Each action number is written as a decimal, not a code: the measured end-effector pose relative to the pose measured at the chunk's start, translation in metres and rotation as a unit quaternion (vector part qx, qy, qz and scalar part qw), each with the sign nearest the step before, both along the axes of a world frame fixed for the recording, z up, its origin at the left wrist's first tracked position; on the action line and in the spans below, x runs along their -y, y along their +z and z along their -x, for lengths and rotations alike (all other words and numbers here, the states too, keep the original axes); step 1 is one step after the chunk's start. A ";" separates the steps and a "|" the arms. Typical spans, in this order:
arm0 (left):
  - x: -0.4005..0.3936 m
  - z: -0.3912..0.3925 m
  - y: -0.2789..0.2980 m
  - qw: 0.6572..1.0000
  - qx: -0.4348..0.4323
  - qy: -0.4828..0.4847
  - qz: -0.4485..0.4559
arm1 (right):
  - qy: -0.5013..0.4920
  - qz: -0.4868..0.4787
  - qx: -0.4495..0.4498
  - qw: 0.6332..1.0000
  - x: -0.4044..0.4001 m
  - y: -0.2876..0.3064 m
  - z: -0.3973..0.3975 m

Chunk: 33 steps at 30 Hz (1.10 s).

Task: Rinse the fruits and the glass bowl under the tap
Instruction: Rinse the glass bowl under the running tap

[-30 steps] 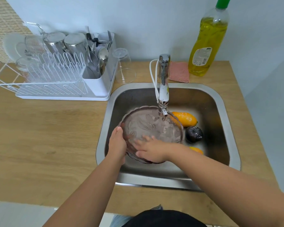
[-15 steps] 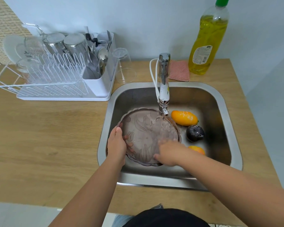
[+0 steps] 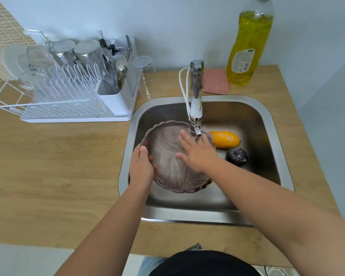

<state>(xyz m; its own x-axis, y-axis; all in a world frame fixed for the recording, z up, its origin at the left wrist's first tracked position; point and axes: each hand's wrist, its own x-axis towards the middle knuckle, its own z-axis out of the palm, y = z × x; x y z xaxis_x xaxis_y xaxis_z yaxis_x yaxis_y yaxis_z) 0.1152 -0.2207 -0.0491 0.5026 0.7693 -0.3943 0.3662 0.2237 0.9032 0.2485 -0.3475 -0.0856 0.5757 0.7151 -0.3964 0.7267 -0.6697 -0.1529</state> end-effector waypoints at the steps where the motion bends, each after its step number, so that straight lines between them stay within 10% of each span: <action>1: -0.001 0.000 0.002 1.000 0.008 0.010 0.001 | 0.000 0.027 0.018 0.999 0.009 -0.001 0.001; 12: 0.000 0.004 0.001 0.987 -0.035 -0.017 -0.156 | -0.014 -0.102 -0.402 0.910 0.033 0.024 0.078; 17: 0.009 0.010 0.019 0.960 -0.016 -0.082 -0.268 | 0.079 0.043 -0.113 0.990 0.053 -0.007 0.028; 23: 0.017 0.006 0.028 0.930 0.010 -0.113 -0.349 | 0.033 -0.003 0.066 0.997 0.040 -0.007 -0.003; 28: 0.022 0.004 0.028 0.934 0.032 -0.095 -0.343 | 0.000 -0.014 0.019 1.000 0.023 -0.015 0.018; 33: 0.013 0.001 0.014 0.950 0.056 -0.036 -0.306 | 0.062 -0.121 -0.252 0.958 0.028 -0.008 0.071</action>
